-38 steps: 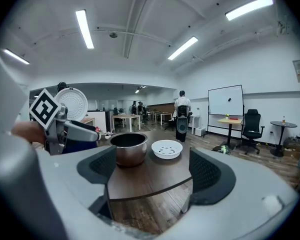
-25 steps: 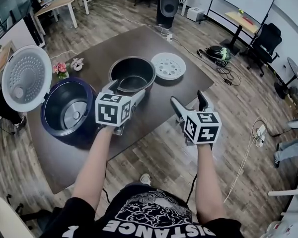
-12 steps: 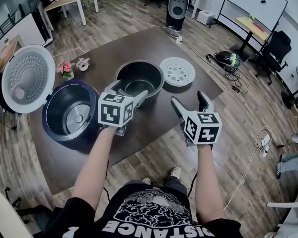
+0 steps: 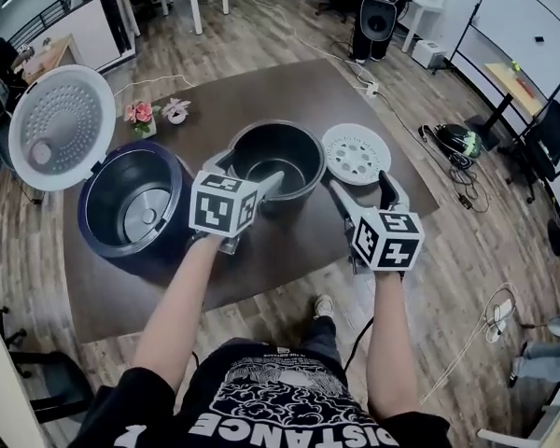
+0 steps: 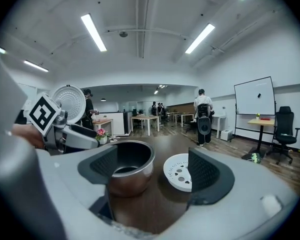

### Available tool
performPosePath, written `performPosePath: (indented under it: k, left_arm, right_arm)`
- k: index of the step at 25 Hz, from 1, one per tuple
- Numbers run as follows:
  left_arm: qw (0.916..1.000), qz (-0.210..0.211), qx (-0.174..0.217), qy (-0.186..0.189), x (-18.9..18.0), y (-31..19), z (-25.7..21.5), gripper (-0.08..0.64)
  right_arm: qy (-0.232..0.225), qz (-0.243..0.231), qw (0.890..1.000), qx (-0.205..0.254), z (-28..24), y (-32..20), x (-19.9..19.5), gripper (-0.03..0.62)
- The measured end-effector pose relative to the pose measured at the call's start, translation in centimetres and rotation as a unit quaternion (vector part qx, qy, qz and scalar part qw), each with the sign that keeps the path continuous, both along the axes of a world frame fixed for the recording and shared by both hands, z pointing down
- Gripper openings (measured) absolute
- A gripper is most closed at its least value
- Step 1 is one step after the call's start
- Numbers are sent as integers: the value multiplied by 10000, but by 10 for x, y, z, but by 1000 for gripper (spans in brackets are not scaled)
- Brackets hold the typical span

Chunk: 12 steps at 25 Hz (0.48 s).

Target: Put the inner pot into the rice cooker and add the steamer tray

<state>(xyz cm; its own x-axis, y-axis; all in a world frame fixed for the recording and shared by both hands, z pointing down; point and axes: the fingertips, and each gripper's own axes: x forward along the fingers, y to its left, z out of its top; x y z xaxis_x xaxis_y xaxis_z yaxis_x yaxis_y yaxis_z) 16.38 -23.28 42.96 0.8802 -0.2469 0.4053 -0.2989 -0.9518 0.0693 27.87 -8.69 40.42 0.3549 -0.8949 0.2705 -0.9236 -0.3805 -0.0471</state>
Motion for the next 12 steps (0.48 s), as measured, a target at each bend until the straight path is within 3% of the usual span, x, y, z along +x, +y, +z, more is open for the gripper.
performPosePath:
  k: [12]
  left_arm:
    - [9928,-1194,-67,-86,21,-32,-13,445]
  right_arm:
    - [-93,-1161,9931,-114,-10,-61,55,428]
